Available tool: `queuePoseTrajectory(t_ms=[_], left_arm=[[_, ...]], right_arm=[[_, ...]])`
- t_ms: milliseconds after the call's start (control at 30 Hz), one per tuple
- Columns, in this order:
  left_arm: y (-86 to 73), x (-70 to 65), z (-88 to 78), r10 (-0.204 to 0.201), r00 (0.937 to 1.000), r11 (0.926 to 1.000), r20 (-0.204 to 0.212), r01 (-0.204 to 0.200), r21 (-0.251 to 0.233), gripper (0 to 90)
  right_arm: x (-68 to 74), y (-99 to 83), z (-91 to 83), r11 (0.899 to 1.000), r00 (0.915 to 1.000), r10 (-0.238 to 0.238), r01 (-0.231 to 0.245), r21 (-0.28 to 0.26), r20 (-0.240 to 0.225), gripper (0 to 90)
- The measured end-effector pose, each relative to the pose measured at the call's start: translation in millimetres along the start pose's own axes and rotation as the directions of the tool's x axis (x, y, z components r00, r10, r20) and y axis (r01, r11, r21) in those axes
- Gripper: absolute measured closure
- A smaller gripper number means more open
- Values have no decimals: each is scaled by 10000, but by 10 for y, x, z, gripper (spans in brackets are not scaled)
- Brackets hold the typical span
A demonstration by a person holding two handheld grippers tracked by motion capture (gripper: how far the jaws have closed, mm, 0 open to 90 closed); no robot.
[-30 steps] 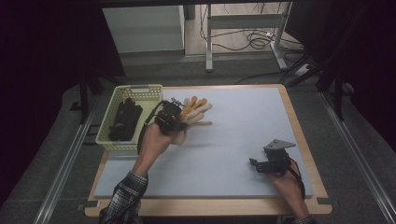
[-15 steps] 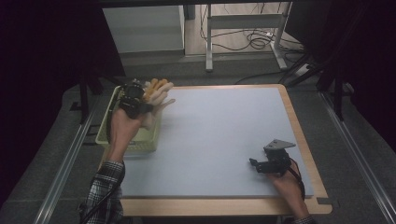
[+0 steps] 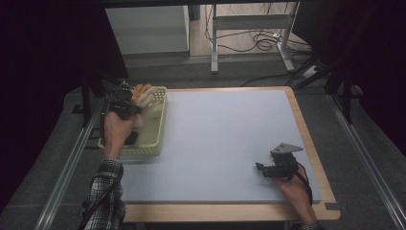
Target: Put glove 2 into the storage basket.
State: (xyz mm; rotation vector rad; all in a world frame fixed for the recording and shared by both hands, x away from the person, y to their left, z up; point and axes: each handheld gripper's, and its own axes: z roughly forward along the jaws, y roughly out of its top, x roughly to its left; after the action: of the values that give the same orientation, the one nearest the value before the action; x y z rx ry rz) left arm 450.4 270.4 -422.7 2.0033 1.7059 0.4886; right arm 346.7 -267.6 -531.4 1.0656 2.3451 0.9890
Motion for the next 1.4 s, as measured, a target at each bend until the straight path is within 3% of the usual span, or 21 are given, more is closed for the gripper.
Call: queuePoseTrajectory(t_ms=[167, 367, 433, 500, 567, 633, 767, 833, 900, 933, 1000, 1067, 1167, 1233, 1367, 1400], left_arm=[[1, -10, 288, -185, 9997, 9994, 127, 181, 297, 698], [-19, -94, 634, -60, 9996, 9961, 269, 37, 876, 675], [-40, -138, 764, 6, 9986, 9924, 521, -70, 1228, 614], [-53, -184, 855, 205, 9985, 9850, 512, -289, 1699, 400], [-59, -201, 865, 366, 9990, 9828, 273, -410, 1803, 263], [-46, -177, 806, 286, 9993, 9854, 252, -324, 1671, 135], [3, -114, 532, 346, 9983, 9936, 474, -394, 1058, 104], [17, -66, 385, 365, 9986, 9970, 379, -389, 672, 147], [0, -3, 289, 351, 9992, 9981, 184, -360, 492, 312], [-12, 17, 284, 342, 9994, 9980, 104, -347, 530, 435], [-56, 55, 330, 261, 9994, 9963, -217, -242, 828, 574], [-104, 88, 432, 247, 9994, 9927, -239, -217, 1188, 685], [-153, 87, 634, 205, 9992, 9840, -334, -143, 1777, 748], [-153, 79, 714, 118, 9993, 9823, -347, -51, 1872, 775], [-114, 15, 809, -134, 9990, 9829, 420, 54, 1840, 816], [-105, -30, 831, -2, 9997, 9826, 258, -46, 1855, 834]], right_arm=[[0, 0, 0, 10000, 10000, 6, -6, -3, -3, 198], [0, 0, 0, 10000, 10000, 10, -10, -5, -6, 198], [0, 0, 0, 10000, 10000, 8, -8, -6, -5, 198], [0, 0, 0, 10000, 10000, 10, -10, -5, -6, 198], [0, 0, 0, 10000, 10000, 7, -7, -8, -5, 198], [0, 0, 0, 10000, 10000, 7, -7, -8, -3, 198], [0, 0, 0, 10000, 10000, 6, -6, -6, -3, 198], [1, 0, 0, 10000, 10000, -2, 2, -10, 2, 198], [1, 0, 0, 10000, 10000, 1, -1, -7, 1, 197], [1, 0, 0, 10000, 10000, -2, 2, -6, 1, 198], [1, 0, 0, 10000, 10000, 1, -1, -7, 1, 198], [1, 0, 0, 10000, 10000, 3, -3, -5, -1, 198], [0, 0, 0, 10000, 10000, 2, -2, -7, 0, 198], [0, 0, 0, 10000, 10000, 6, -6, -9, -2, 198], [0, 0, 0, 10000, 10000, 9, -9, -5, -3, 198], [0, 0, 0, 10000, 10000, 10, -10, -4, -6, 198]])
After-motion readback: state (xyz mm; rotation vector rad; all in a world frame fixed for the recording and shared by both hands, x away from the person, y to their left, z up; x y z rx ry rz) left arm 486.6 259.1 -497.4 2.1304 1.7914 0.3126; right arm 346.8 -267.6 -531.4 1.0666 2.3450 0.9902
